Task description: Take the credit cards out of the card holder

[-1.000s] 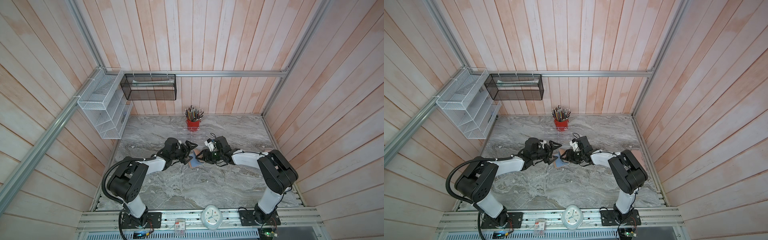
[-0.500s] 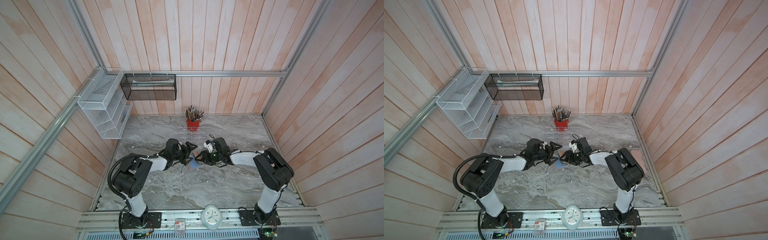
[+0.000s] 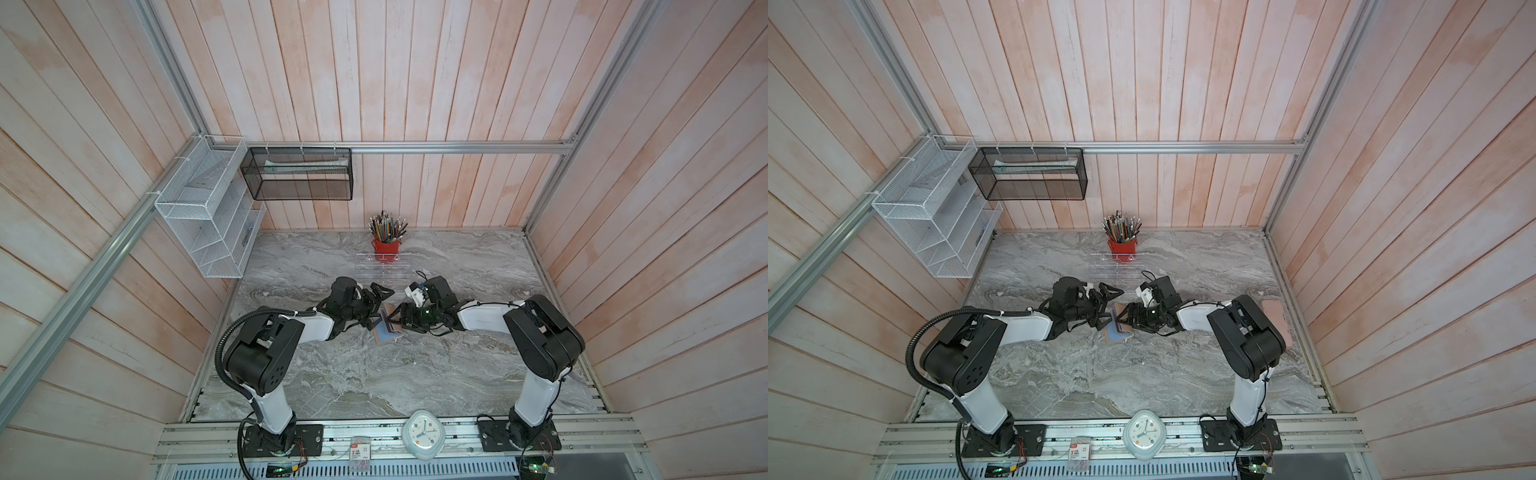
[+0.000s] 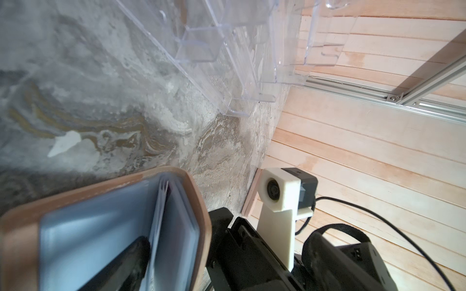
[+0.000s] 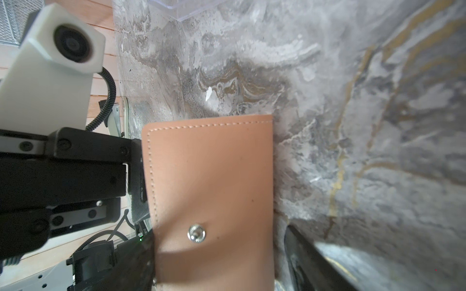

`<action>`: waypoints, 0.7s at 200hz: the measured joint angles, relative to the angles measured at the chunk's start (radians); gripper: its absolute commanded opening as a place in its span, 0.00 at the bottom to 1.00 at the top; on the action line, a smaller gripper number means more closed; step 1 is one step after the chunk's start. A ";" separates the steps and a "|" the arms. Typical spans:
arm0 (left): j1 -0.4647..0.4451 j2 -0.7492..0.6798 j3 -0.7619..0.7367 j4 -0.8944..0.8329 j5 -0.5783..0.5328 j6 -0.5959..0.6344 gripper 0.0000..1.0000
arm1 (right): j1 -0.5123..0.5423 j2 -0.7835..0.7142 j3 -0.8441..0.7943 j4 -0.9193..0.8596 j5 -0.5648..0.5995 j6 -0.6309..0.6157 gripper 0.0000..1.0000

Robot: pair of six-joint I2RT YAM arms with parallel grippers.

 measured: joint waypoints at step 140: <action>-0.041 0.058 0.131 -0.027 -0.021 0.005 1.00 | -0.035 -0.166 -0.039 -0.090 0.046 -0.066 0.94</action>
